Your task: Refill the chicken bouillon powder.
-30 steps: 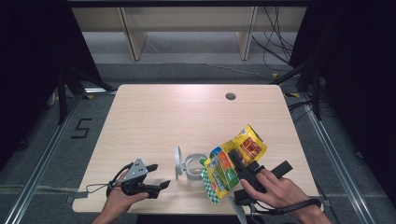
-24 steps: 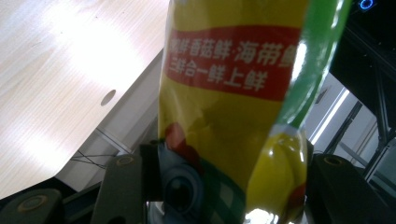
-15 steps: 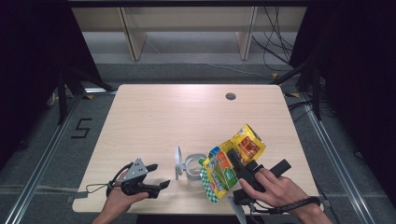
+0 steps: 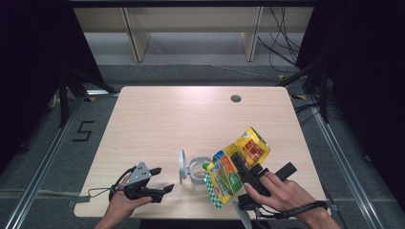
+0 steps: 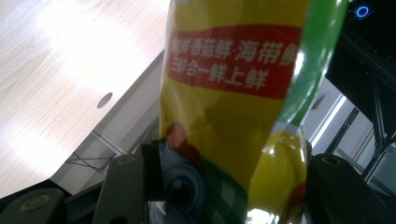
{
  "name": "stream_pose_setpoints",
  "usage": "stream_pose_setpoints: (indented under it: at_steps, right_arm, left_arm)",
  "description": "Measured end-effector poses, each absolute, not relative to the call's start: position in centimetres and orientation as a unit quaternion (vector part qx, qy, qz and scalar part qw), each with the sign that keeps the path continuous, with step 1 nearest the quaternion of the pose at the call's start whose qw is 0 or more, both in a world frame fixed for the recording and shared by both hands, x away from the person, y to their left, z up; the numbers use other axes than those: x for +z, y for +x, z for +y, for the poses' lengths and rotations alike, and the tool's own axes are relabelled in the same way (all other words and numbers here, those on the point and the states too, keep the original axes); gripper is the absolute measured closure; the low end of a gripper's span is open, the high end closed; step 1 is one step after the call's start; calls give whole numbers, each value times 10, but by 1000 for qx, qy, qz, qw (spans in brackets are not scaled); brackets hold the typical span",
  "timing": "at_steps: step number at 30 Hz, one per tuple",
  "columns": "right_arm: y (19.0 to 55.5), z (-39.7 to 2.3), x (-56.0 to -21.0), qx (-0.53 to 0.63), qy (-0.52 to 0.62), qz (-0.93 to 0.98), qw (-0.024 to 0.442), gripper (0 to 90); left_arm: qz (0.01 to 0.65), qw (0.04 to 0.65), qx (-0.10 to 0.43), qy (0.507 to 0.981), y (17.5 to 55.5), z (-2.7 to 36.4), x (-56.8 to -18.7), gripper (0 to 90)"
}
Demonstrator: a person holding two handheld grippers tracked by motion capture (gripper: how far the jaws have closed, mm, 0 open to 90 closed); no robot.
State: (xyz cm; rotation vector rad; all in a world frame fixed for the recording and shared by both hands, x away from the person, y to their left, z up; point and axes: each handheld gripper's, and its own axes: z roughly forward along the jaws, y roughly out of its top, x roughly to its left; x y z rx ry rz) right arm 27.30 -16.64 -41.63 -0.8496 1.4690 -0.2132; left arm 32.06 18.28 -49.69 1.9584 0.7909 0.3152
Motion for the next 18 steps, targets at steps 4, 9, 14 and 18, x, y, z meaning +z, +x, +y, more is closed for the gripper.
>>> stream_pose_setpoints:
  at_steps: [4,9,14,18]
  right_arm:
    - [272,-165,-416,-99,-378,647,655,511]
    - [272,-168,-417,-96,-370,650,657,512]
    - [272,-170,-418,-91,-365,653,658,512]
    - [272,-170,-415,-98,-380,647,654,512]
  left_arm:
    - [324,483,130,803,320,183,-497,216]
    - [325,482,129,804,320,183,-497,216]
    - [316,482,132,806,322,182,-498,216]
    - [327,484,126,802,320,181,-498,214]
